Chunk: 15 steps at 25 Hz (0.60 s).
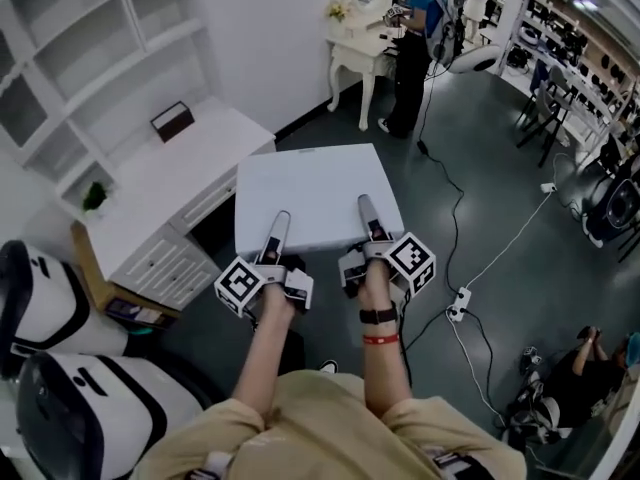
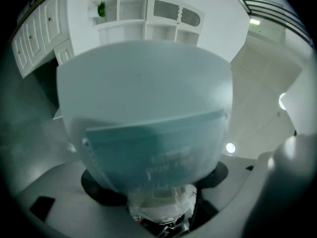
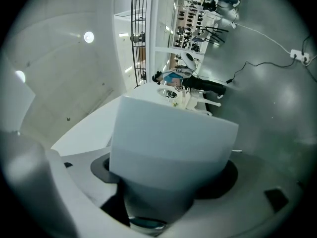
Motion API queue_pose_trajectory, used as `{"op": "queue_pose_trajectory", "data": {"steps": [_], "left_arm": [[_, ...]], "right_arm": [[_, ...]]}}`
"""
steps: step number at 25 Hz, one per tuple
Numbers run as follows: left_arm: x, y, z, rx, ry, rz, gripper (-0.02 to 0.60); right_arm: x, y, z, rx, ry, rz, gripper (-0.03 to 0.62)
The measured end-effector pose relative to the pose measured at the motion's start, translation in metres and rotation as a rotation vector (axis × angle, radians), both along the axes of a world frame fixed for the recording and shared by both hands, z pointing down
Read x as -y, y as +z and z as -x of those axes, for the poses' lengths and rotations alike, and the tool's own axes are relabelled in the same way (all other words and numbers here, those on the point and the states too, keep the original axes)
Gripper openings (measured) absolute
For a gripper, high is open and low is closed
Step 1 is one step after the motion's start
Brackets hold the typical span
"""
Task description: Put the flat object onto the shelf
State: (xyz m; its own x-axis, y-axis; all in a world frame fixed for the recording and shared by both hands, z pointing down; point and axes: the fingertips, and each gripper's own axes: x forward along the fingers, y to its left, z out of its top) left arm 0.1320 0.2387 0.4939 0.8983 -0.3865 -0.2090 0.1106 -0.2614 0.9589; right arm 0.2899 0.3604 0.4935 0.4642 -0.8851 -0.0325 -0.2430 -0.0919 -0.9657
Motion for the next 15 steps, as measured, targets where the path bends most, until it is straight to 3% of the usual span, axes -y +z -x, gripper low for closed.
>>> {"op": "queue_pose_trajectory", "data": {"steps": [7,10,15], "left_arm": [[0.043,-0.006,0.056,0.030,-0.199,-0.002,0.371],[0.061,-0.008,0.073,0.015,-0.242,0.013,0.371],[0.089,-0.006,0.098,-0.020,-0.296,0.043,0.370]], "right_arm": [[0.064,0.010,0.039,0.067,-0.152,-0.030,0.385],[0.090,0.012,0.054,0.083,-0.206,-0.024,0.385],[0.136,-0.002,0.073,0.021,-0.302,0.011,0.385]]}}
